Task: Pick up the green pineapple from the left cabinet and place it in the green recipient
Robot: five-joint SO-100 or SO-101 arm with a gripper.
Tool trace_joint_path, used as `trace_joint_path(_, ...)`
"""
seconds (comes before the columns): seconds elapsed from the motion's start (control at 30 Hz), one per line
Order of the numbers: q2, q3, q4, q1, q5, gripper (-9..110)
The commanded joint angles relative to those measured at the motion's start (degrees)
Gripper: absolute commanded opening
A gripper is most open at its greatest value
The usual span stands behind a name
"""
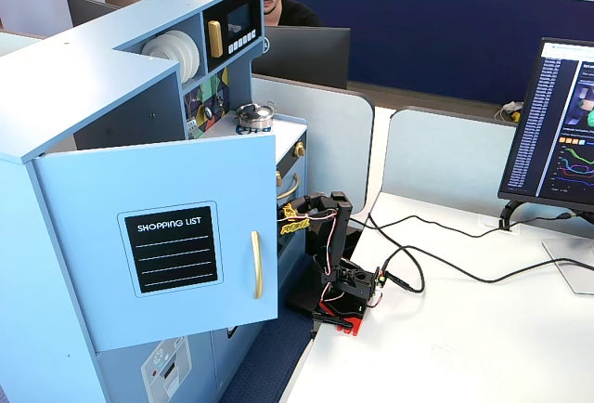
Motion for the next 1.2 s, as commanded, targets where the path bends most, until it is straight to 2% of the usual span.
trace_joint_path(0.0, -1.41, -6.5, -1.67, 0.97, -0.7, 51)
trace_joint_path(0.37, -12.3, -19.07, 0.0, 1.05, -1.14, 45)
trace_joint_path(0.47, -13.27, -20.57, 3.69, 1.05, -3.34, 25)
trace_joint_path(0.53, -13.27, -20.65, 8.17, 1.14, -10.2, 0)
trace_joint_path(0.57, -13.1, -20.57, 9.67, 1.23, -12.48, 0)
trace_joint_path(0.7, -10.9, -19.07, 9.4, 0.88, -10.2, 0)
trace_joint_path(0.87, -1.76, -13.8, 8.79, -0.44, -12.04, 0)
trace_joint_path(1.0, 9.23, -5.71, 10.11, -0.79, -15.73, 0)
trace_joint_path(1.17, 28.74, 6.94, 18.63, -2.64, -22.76, 0)
